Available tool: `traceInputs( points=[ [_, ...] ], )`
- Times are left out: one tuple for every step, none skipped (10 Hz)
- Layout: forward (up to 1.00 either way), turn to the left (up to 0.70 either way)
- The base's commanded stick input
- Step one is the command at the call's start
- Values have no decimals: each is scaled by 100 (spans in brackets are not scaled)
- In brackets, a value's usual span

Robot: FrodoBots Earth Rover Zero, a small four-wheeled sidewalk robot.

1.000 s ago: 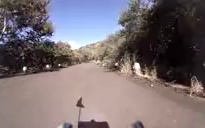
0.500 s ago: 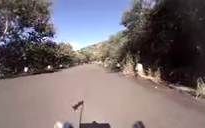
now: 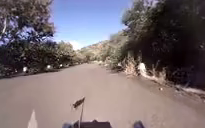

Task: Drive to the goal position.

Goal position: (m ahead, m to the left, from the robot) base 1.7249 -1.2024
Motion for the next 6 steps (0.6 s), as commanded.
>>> traceInputs(
  points=[
    [50,0],
    [50,0],
    [50,0],
    [50,0],
    [50,0],
    [50,0]
  ],
)
